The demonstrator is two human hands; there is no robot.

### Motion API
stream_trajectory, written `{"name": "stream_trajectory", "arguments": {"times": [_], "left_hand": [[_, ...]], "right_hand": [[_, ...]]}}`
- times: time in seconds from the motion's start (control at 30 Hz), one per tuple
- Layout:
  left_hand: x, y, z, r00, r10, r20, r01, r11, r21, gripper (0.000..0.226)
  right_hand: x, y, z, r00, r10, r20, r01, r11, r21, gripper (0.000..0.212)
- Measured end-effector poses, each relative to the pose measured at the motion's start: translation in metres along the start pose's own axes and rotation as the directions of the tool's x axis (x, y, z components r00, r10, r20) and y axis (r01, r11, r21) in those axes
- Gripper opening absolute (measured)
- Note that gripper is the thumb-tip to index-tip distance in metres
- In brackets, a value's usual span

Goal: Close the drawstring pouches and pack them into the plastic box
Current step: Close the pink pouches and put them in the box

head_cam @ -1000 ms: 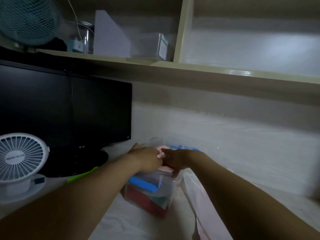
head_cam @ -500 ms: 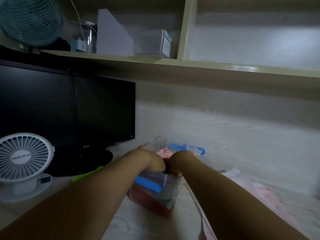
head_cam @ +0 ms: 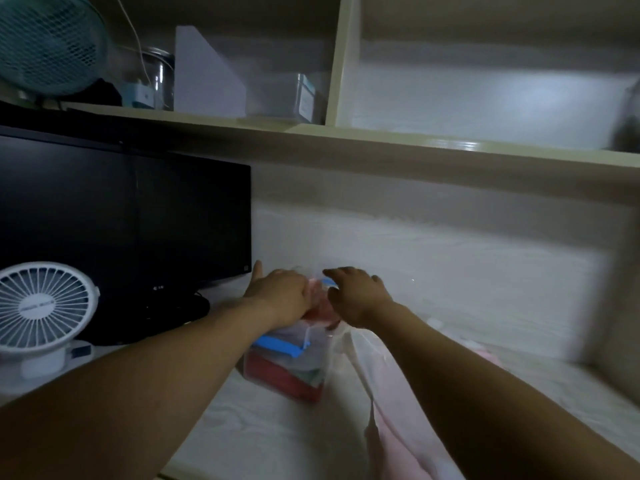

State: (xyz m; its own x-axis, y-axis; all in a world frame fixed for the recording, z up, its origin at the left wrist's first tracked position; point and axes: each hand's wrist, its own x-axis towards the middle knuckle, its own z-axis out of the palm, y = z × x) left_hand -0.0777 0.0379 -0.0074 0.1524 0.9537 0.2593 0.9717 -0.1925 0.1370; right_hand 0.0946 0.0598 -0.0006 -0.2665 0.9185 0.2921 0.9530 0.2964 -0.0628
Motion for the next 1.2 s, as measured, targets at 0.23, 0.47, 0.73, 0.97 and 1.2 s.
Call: {"name": "stream_trajectory", "arguments": {"times": [0.23,0.47,0.73,0.97,1.2], "left_hand": [[-0.014,0.053,0.002,0.948,0.155,-0.278,-0.181,0.981,-0.072,0.042],[-0.036,0.139,0.056,0.907,0.29,-0.306,-0.326,0.942,-0.075,0.015],[-0.027,0.124,0.136,0.979,-0.129,0.155,0.178,0.915,-0.362,0.07],[-0.013,0.133,0.145,0.968,-0.195,0.16,0.247,0.855,-0.456,0.058],[-0.007,0.134,0.149,0.961,-0.206,0.184,0.269,0.853,-0.447,0.053]], "right_hand": [[-0.065,0.07,-0.003,0.994,0.082,-0.076,-0.088,0.993,-0.082,0.051],[-0.13,0.157,0.015,0.949,0.314,0.023,-0.314,0.949,-0.018,0.044],[-0.158,0.208,0.039,0.853,0.493,0.173,-0.506,0.862,0.037,0.034],[-0.146,0.225,0.058,0.757,0.617,0.216,-0.636,0.771,0.025,0.041],[-0.142,0.233,0.061,0.683,0.711,0.168,-0.716,0.697,-0.043,0.053]]}}
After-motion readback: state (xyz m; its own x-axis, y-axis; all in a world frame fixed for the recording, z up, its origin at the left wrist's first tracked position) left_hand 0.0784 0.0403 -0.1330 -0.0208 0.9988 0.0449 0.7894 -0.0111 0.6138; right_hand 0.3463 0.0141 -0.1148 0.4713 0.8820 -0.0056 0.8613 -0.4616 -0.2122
